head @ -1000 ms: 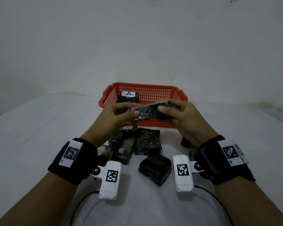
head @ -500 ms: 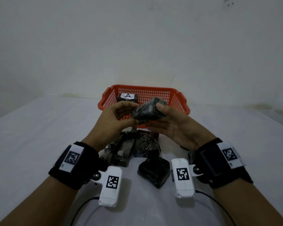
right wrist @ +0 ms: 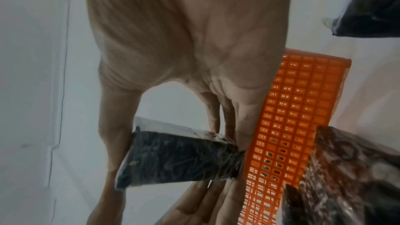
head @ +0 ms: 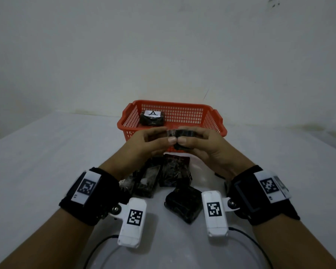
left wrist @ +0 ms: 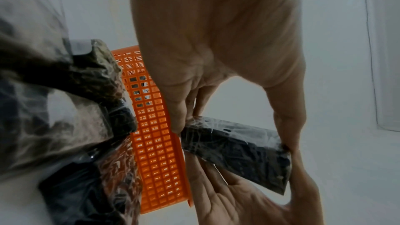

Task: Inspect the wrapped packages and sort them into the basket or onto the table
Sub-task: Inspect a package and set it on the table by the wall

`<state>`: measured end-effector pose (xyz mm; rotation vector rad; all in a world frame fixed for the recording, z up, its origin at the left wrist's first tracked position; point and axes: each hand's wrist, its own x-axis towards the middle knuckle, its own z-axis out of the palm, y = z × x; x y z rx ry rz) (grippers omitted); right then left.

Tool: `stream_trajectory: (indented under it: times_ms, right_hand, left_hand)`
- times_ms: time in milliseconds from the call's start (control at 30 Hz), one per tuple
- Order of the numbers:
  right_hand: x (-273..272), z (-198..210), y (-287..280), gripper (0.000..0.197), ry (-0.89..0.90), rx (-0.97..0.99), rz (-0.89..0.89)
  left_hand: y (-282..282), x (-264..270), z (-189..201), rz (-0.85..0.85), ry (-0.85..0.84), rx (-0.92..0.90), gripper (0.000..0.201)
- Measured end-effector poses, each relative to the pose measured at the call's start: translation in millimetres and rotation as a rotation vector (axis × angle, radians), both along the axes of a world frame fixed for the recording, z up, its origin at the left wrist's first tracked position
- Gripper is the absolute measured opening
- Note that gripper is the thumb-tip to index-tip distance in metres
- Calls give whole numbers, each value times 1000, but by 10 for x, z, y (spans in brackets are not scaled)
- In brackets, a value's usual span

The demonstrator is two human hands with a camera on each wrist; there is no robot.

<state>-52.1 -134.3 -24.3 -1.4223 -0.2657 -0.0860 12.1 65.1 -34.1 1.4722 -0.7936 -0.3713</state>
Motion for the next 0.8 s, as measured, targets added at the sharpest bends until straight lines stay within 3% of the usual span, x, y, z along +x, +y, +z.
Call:
stream_trajectory:
  times_ms: [167,333,467,667,800]
  right_hand:
    - [-4,-1,-19,42,50,20,43]
    - [21,-29,19,50,32,-1,-36]
    - [18,-9,-2,32,26,35,-44]
    - [1,-13,13,35,26,4,23]
    - [29,-42,-24,44,4,-83,-42]
  left_hand:
    - [-2,19,-28,15,33,-72,62]
    - [-6,41,-32,-47,50,-71,54]
    - [-29,-9,-36,-53,-2,-41,52]
    - [-33,32,-39,-5,29,-76,35]
    - [-24,-21,1,-42,22,-71,43]
